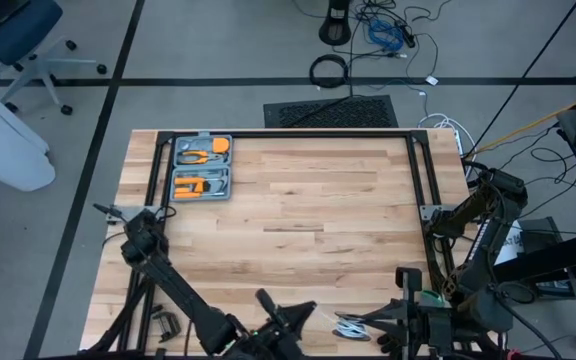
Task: Coil cords
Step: Coil the white wire on the spool
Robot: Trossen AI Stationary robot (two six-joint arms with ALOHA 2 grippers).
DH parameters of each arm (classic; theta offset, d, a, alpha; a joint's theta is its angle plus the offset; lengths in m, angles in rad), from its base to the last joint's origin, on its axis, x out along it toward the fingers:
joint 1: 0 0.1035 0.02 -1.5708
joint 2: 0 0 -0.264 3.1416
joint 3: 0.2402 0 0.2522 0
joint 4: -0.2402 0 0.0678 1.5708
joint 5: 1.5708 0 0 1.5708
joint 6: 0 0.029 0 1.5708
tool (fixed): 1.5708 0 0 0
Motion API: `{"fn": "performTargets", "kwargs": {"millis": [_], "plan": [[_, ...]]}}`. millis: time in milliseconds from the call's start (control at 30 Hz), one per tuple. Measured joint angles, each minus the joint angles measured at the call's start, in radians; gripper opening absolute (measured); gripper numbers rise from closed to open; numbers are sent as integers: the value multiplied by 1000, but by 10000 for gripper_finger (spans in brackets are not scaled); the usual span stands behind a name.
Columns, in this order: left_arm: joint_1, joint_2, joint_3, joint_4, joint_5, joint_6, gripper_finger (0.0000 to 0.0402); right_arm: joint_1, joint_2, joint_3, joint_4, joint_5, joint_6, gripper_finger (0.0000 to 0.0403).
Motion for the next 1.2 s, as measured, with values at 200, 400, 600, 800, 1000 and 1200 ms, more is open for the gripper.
{"fn": "performTargets", "kwargs": {"millis": [200, 400, 600, 800, 1000, 1200], "plan": [[-54, -69, 0, -37, -69, 8, 1, 0, 0, 0, -3, 0, 1, 0], [-106, -165, 0, -149, -178, -6, 0, -1, 1, 0, -47, -51, 64, 0], [-158, -219, 0, -180, -179, -25, 0, -9, 1, 0, -72, -52, 85, 0], [-180, -237, 0, -176, -182, -25, 0, -34, 1, 0, -167, -52, 96, 0], [-185, -236, 0, -172, -114, -72, 0, -69, 1, 0, -251, -53, 96, 0], [-161, -236, 0, -145, -91, -186, 0, -87, 5, 0, -330, -54, 132, 0]]}}
